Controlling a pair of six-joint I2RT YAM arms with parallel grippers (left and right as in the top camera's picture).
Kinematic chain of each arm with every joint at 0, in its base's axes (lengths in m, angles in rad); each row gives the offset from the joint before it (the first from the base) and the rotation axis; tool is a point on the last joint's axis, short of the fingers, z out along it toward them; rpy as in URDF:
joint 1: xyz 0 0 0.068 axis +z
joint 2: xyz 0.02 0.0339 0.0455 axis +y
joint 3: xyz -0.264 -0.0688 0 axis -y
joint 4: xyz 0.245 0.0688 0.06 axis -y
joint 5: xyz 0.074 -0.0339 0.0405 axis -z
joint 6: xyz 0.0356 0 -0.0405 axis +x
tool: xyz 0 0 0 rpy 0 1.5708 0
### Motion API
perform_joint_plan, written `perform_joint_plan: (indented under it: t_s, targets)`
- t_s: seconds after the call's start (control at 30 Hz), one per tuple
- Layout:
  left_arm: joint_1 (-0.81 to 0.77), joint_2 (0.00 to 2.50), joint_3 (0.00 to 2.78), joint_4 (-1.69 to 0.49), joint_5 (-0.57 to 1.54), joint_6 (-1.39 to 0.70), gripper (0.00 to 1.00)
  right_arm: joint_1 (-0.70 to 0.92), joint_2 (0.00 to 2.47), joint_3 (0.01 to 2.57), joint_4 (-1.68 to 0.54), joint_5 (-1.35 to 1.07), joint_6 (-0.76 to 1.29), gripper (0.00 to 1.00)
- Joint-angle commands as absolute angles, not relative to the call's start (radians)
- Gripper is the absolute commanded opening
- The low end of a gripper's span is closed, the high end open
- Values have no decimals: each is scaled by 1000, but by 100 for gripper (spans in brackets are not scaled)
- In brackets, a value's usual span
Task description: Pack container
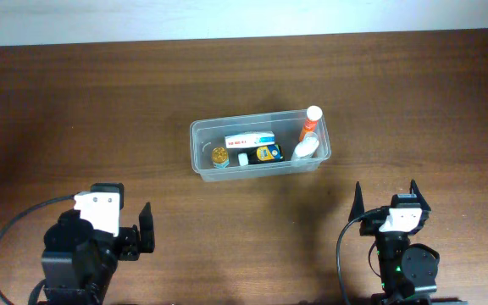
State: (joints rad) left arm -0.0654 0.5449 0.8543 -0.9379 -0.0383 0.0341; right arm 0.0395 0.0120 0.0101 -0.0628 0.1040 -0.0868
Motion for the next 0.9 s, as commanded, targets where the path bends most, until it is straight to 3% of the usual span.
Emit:
perform_joint_plan:
  t_s: [0.0,0.87]
  targets:
    - [-69,541,849,-937,-46,50,100,32,4,6,-73,89,-93,98]
    - [-69,541,849,-950,-46,50,100,32,4,6,-73,89,-93,98]
